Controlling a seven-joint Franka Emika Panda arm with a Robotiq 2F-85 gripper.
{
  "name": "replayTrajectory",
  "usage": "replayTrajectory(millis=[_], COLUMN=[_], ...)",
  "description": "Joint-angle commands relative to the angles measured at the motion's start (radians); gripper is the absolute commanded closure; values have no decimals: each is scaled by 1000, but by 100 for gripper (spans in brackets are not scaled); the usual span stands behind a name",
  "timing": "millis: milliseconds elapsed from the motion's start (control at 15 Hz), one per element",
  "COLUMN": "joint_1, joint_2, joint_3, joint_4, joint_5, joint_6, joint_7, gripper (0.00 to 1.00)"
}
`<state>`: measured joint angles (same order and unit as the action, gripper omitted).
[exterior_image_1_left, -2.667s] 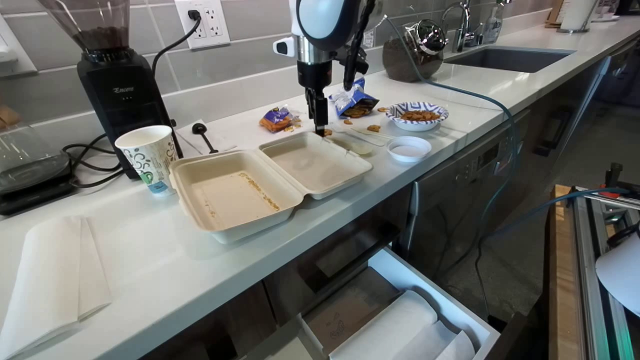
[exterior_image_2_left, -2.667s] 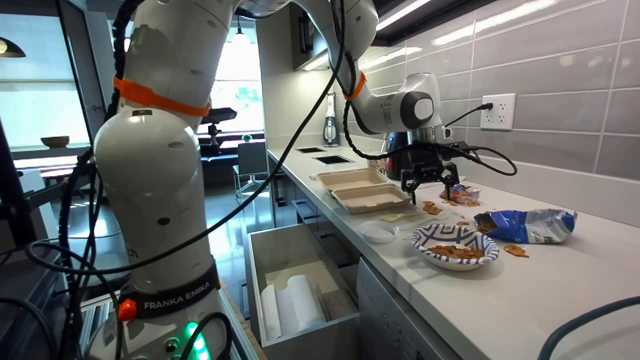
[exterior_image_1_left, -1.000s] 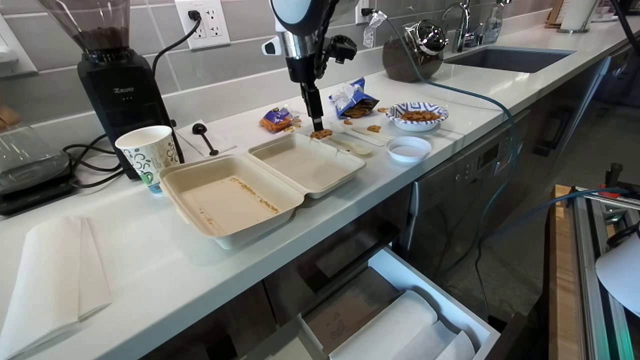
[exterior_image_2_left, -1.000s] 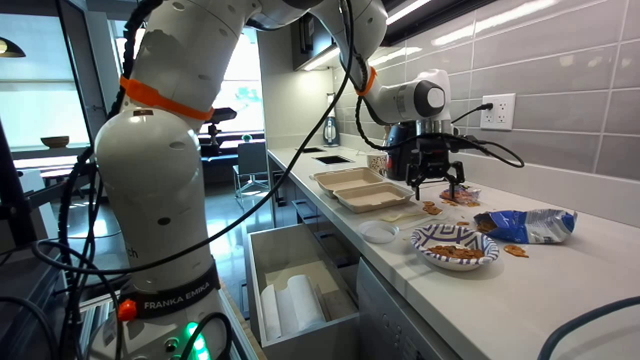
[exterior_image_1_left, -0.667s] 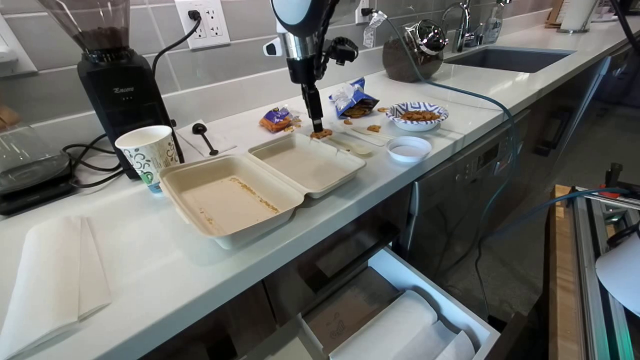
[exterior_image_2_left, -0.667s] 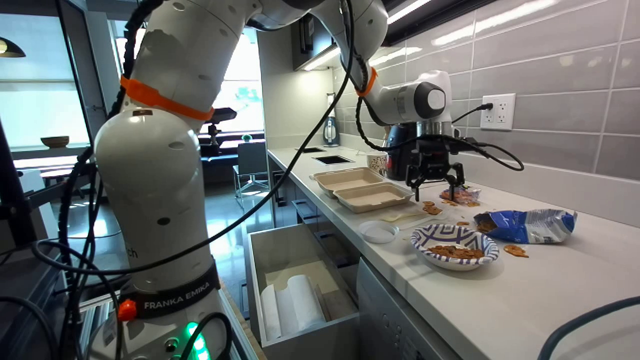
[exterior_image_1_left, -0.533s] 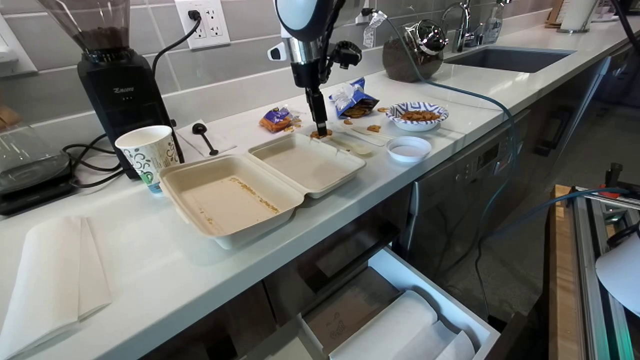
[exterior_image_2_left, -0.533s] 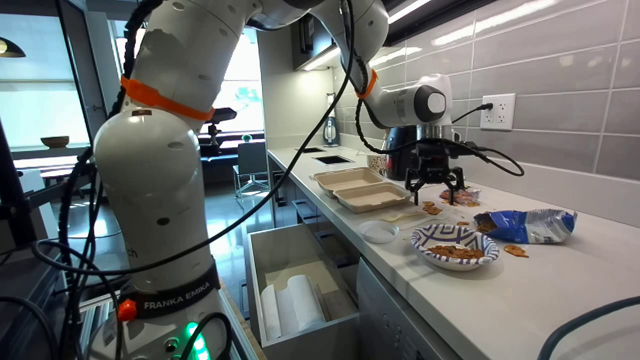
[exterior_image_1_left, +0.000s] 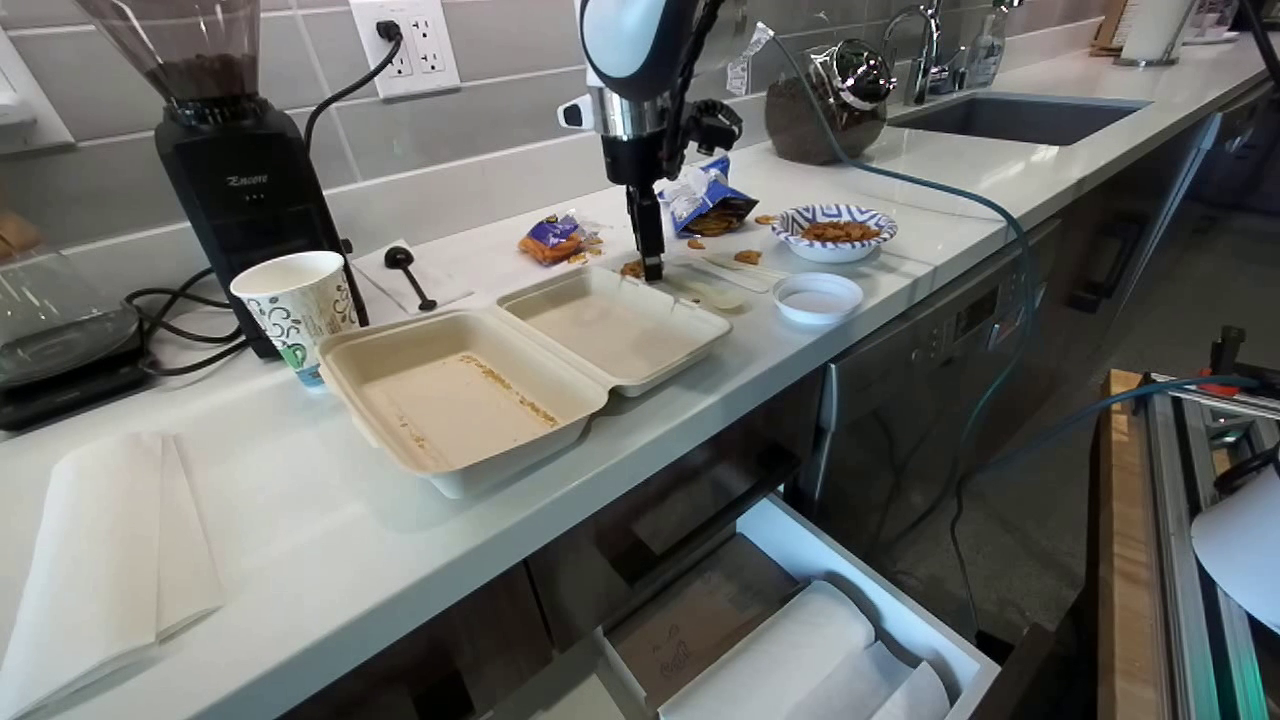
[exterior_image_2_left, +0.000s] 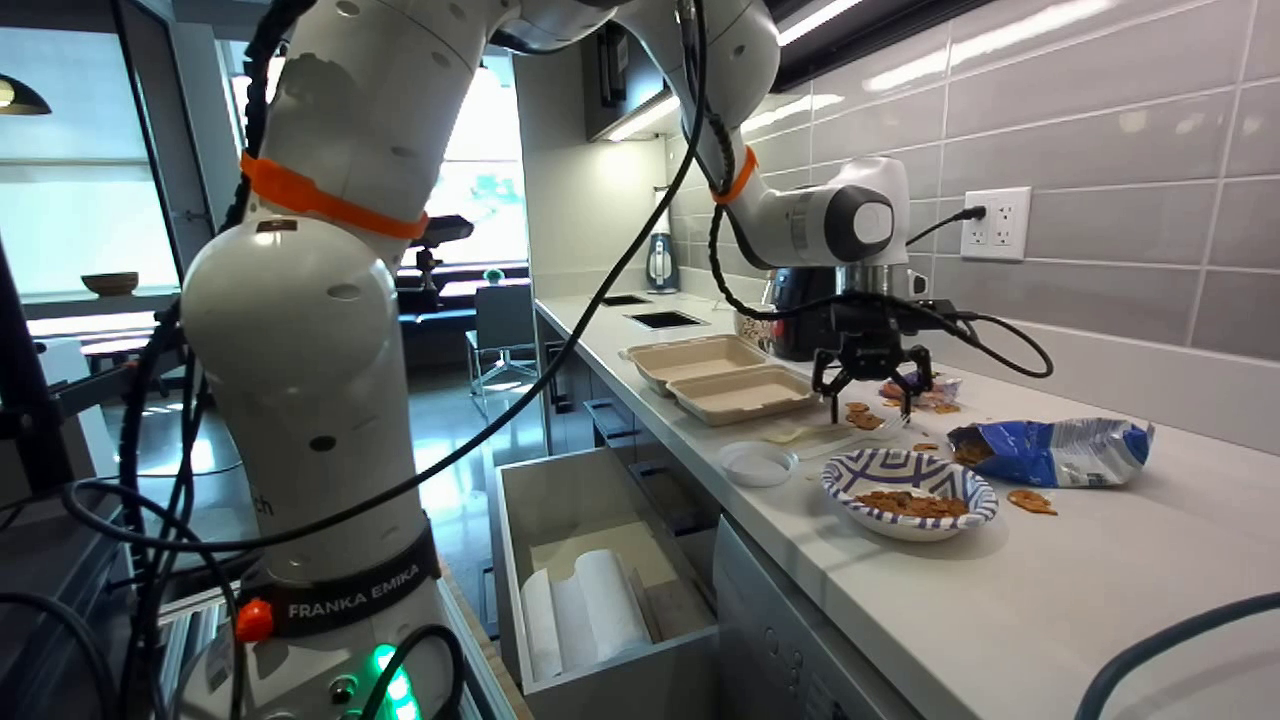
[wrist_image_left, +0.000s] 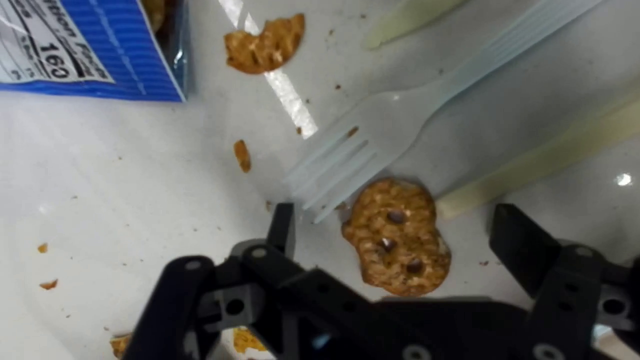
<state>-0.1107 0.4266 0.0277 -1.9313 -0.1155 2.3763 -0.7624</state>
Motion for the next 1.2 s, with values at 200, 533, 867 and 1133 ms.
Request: replayTrajectory(millis=[200, 533, 867, 1133], joint_1=[-26, -35, -32, -30], joint_2=[-58, -74, -78, -75], joint_3=[11, 17, 18, 18], joint_4=[-87, -103, -104, -104], joint_5=[32, 51, 56, 55], joint_6=[49, 56, 60, 61], joint_7=[-13, -31, -36, -33], gripper=[0, 0, 0, 0])
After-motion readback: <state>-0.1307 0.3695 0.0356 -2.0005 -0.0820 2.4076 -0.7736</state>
